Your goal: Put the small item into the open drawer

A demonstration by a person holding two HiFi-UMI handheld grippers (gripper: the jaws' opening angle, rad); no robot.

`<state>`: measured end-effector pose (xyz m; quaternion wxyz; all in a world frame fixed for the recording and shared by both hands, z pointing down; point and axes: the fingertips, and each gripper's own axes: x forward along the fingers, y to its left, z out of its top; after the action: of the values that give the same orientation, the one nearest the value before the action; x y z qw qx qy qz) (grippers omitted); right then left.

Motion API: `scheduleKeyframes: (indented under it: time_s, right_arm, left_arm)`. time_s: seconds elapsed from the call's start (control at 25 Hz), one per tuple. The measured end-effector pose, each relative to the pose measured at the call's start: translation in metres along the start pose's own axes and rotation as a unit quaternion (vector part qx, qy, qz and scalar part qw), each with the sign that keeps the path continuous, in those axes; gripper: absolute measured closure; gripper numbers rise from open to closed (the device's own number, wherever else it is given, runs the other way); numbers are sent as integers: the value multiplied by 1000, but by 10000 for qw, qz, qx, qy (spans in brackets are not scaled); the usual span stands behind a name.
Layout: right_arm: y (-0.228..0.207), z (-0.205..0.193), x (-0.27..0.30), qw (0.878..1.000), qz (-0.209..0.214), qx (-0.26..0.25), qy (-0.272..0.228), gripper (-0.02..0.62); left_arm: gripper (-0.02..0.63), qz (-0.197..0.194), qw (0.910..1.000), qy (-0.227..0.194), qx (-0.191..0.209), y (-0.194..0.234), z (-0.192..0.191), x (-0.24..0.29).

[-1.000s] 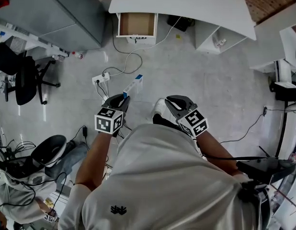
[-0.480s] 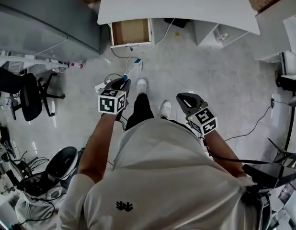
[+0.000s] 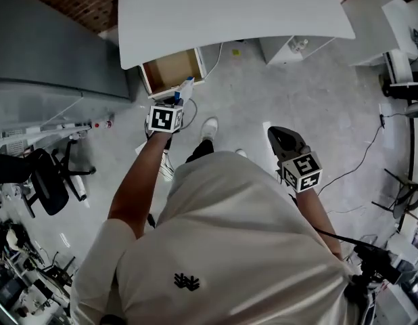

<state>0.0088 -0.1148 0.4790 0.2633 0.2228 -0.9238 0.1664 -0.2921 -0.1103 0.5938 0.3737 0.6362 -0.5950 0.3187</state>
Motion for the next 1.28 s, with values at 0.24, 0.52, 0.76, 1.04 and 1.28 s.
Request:
scheduleKeyframes:
  time_s: [0.24,0.52,0.76,1.04,1.28]
  right_arm:
    - [-7,10,28,9964,-652,530,131,561]
    - [-25,8,39,9847,-1343,1080,268,561]
    - [-41,3,41,9707,-1840,1489,416,561]
    - [-46,-4,44,9587,-2033,1864,697,561]
    - [-57,-8,50,9538,-2097,1987,829,561]
  left_arm:
    - [522,-61,9977,608,290,53,26,82]
    - [522,57,9916,1167,550,91,38,167]
    - [522,-34,9868,1517,559,101,47,229]
    - [522,96,9796,1866,737,106,51,282]
    - [522,175,9760,2041,739,105,52,313]
